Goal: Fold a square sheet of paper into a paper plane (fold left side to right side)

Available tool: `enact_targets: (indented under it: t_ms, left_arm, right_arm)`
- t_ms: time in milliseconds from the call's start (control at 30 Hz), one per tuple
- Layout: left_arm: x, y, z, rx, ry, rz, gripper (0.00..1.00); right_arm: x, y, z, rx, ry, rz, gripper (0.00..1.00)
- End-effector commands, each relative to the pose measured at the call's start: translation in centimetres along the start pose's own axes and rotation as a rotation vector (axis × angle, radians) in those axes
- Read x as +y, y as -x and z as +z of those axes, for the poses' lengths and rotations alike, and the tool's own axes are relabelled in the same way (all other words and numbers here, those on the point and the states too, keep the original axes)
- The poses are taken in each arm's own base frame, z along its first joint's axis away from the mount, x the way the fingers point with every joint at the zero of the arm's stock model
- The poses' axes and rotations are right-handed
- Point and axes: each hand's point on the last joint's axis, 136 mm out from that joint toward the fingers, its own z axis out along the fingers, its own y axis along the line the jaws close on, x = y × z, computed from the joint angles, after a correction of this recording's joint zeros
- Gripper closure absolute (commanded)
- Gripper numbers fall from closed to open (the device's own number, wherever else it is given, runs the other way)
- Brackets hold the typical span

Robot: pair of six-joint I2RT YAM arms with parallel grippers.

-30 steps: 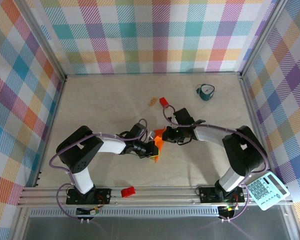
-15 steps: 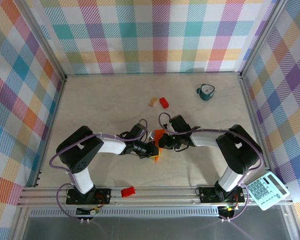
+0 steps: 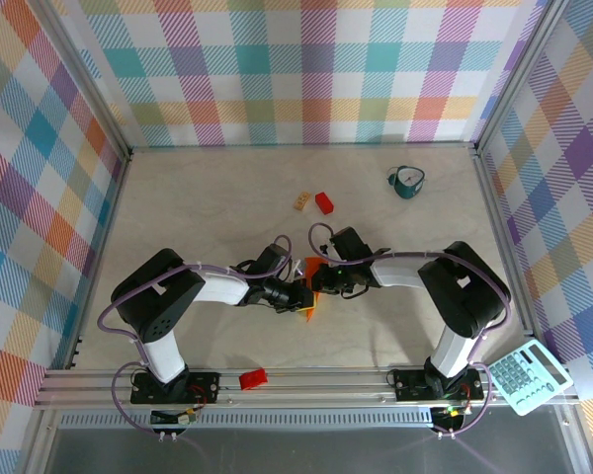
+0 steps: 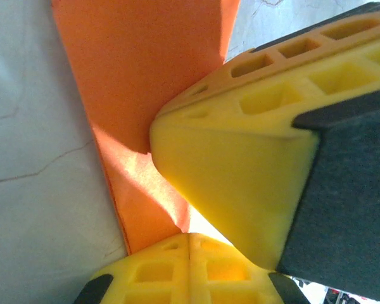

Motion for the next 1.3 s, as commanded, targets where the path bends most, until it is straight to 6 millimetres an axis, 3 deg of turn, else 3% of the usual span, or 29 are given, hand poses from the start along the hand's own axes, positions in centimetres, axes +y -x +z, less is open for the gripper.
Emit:
enact_targets:
  t_ms: [0,400,1267]
  left_arm:
    - [5.2,-3.2,0.5,0.070,0.175,-0.082,1.00]
    - [5.6,-3.5,0.7,0.080,0.185,-0.092,1.00]
    - [5.8,-3.7,0.7,0.083,0.185,-0.100,1.00]
  right_arm:
    - [-0.8,0.4,0.5,-0.003,-0.043,-0.020,0.98]
    - [-2.3,1.8,0.2,-0.026,-0.060,-0.010,0.98]
    - [-6.4,7.7,-1.3,-0.098,-0.065,0.043,0.97]
